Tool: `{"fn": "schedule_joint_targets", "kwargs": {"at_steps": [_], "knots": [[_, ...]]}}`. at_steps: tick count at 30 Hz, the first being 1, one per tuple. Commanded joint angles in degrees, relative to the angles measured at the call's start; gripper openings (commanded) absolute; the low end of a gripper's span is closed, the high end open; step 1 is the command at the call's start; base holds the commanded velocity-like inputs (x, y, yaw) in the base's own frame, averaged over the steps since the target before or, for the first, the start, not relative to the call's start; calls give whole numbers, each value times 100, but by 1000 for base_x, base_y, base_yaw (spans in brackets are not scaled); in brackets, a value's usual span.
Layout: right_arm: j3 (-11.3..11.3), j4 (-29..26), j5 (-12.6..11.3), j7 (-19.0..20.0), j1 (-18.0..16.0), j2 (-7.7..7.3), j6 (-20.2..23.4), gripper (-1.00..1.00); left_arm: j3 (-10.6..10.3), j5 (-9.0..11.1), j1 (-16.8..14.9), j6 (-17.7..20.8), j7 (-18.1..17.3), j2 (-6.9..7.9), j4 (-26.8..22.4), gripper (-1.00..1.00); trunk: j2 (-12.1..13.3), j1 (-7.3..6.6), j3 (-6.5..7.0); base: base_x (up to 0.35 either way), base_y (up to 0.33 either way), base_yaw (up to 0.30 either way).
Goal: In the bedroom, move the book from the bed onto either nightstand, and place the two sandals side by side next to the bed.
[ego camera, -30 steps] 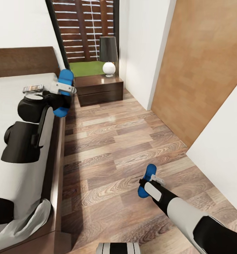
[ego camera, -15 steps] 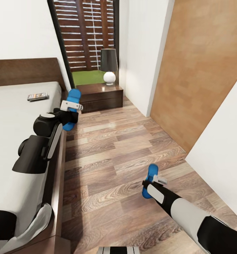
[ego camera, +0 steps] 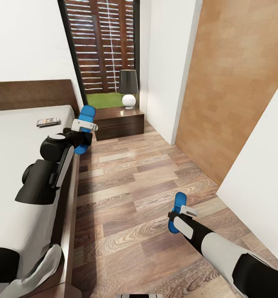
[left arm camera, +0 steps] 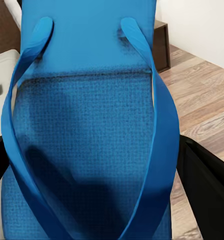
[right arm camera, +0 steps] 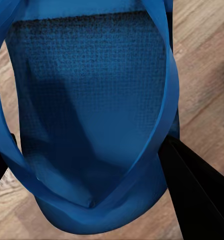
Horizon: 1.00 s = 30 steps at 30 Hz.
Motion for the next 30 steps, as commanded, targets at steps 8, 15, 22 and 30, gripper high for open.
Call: {"fn": "schedule_joint_targets", "kwargs": {"at_steps": [8, 15, 22, 30], "knots": [[28, -8, 0, -47, -3, -6, 40, -100, -20, -36, 18, 24, 3, 1, -1, -100, 9, -21, 173, 0, 0, 0], [56, -11, 0, -47, -3, 6, 32, -100, -41, -33, 54, 0, 30, -11, 379, -100, 19, -39, 328, 0, 0, 0], [475, -6, -7, -66, -3, 8, 13, -100, -61, -6, 262, -211, 35, -55, 861, -100, 28, -57, 483, 0, 0, 0], [570, 10, -8, -56, -3, -4, 4, -100, -39, 30, 446, -940, 41, -101, 1755, -100, 39, -78, 660, 0, 0, 0]]}}
